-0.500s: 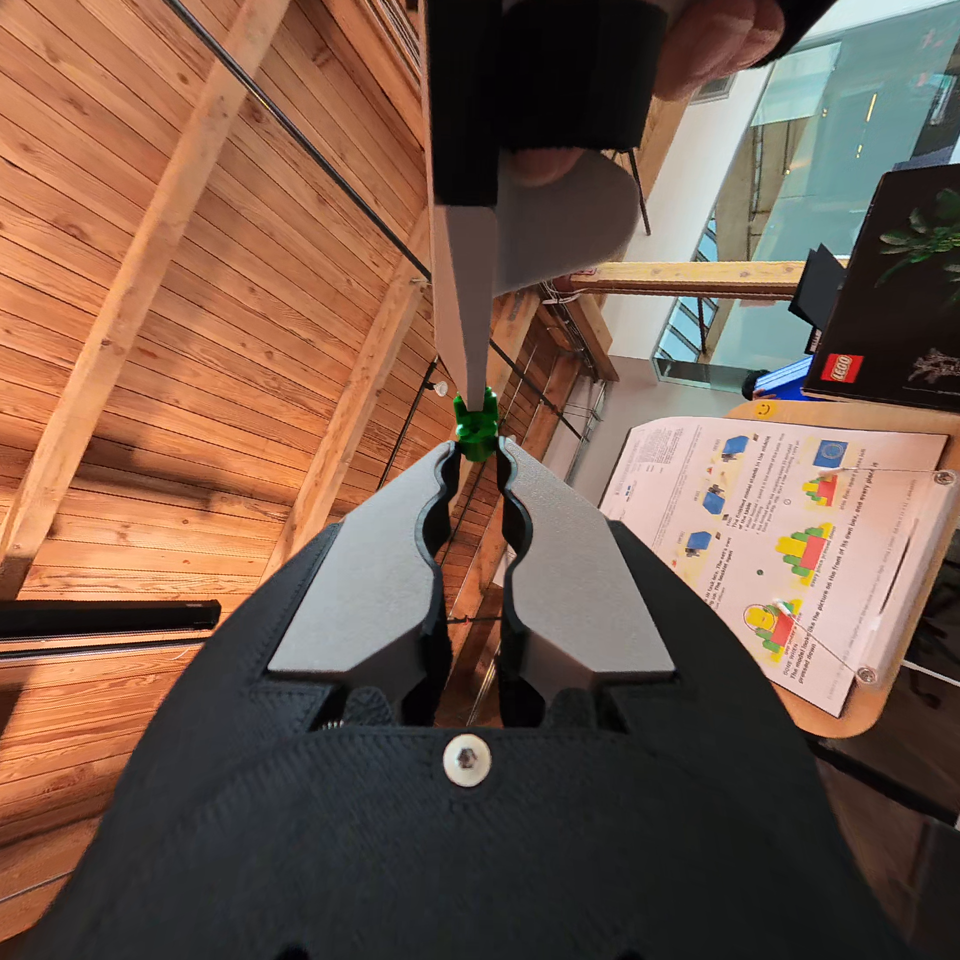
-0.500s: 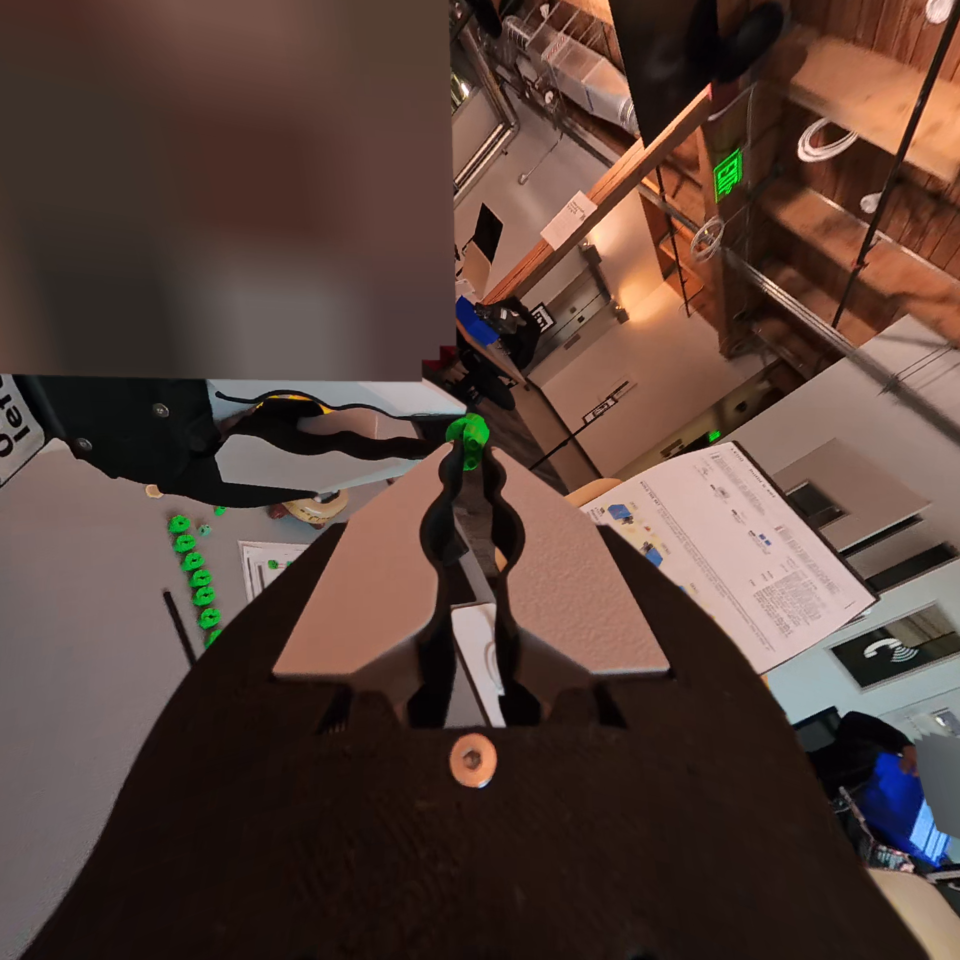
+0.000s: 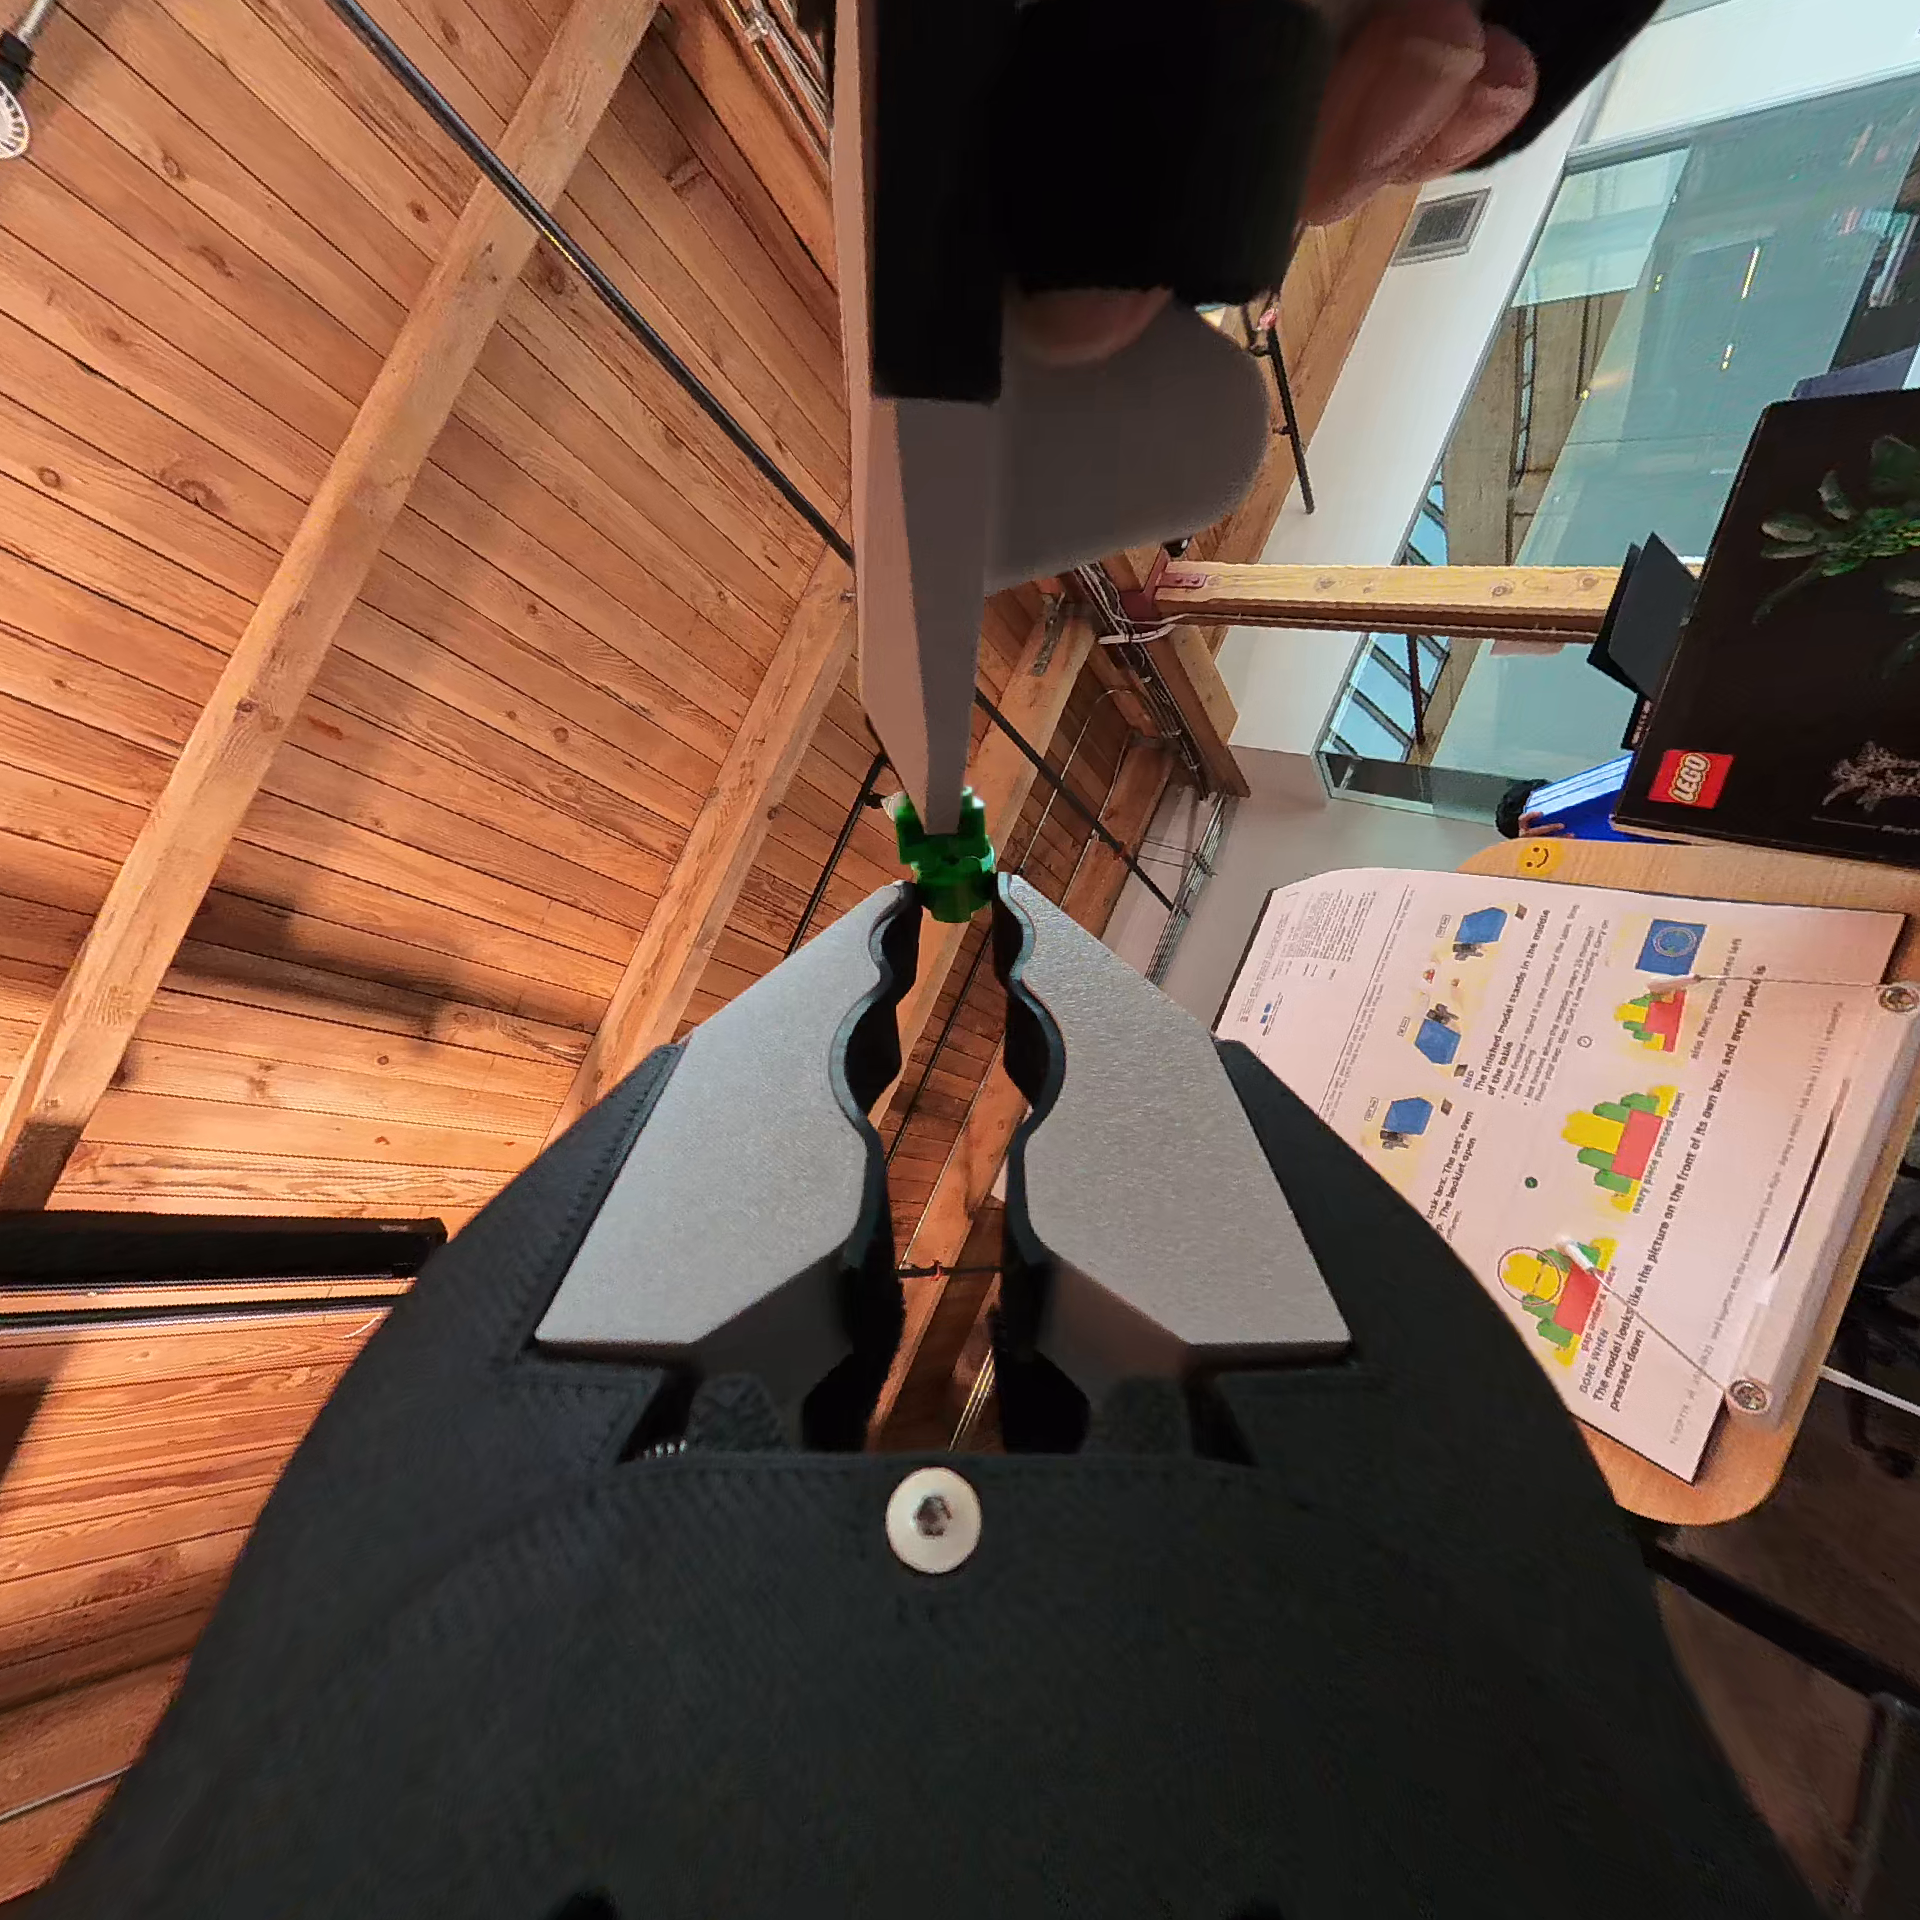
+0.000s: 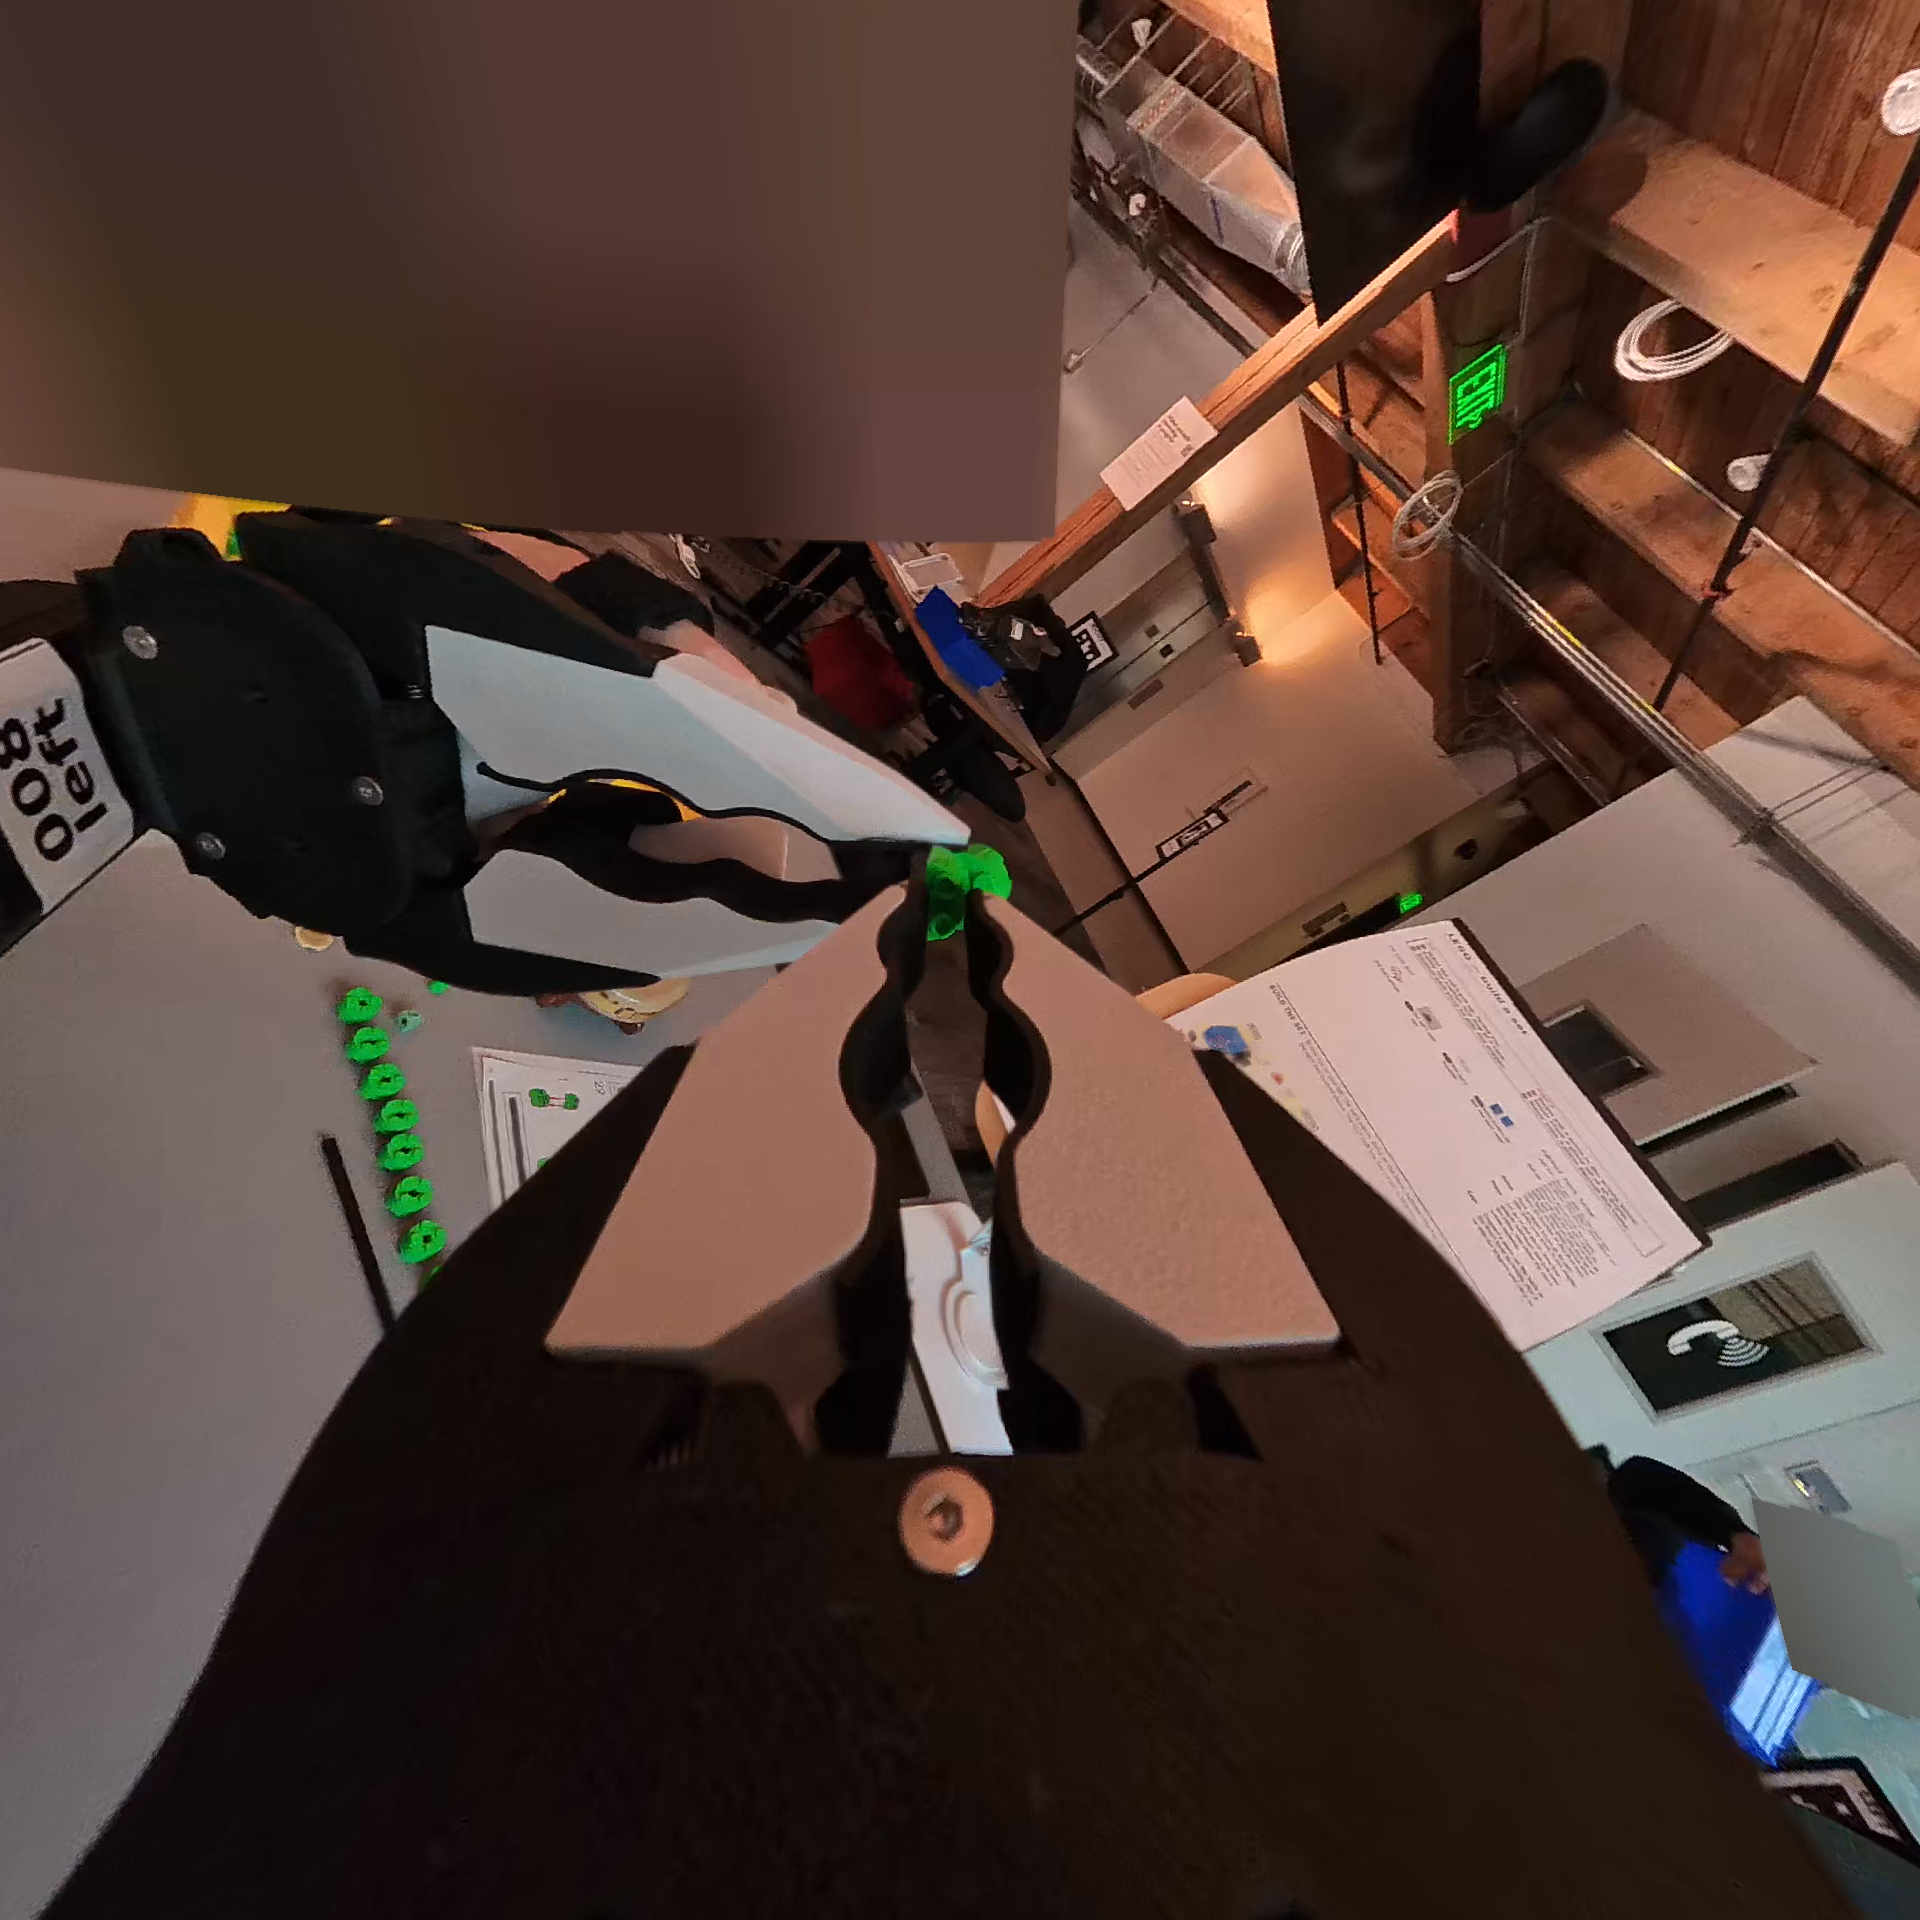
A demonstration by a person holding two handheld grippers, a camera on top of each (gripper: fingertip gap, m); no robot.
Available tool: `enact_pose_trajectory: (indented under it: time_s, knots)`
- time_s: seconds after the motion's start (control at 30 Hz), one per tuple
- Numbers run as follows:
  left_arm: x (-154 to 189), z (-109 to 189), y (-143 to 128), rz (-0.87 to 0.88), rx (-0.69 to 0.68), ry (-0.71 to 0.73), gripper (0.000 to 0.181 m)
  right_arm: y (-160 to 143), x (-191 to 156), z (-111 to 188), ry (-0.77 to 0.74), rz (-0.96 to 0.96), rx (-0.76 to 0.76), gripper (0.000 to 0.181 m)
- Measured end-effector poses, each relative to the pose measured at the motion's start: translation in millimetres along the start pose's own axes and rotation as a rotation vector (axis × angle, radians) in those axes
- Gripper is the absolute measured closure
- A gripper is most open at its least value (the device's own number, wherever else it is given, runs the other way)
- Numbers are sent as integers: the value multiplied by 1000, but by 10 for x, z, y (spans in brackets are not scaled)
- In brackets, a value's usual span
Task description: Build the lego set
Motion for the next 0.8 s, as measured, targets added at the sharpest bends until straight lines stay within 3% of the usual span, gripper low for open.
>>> enact_pose_trajectory:
  time_s: [0.8]
  knots:
    - [27, -28, -57, 72, -23, -26, 170, -8, 37, -19, -37, -13, -21, 176]
Point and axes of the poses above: each gripper's, where its closed fingertips meet, z back along the fingers, y out of its top, x = y × z across the jaws, the point moved 4 cm from there along z, back along the fingers, and after that the axes turned 11 degrees about -z, right-handed, at the moved point
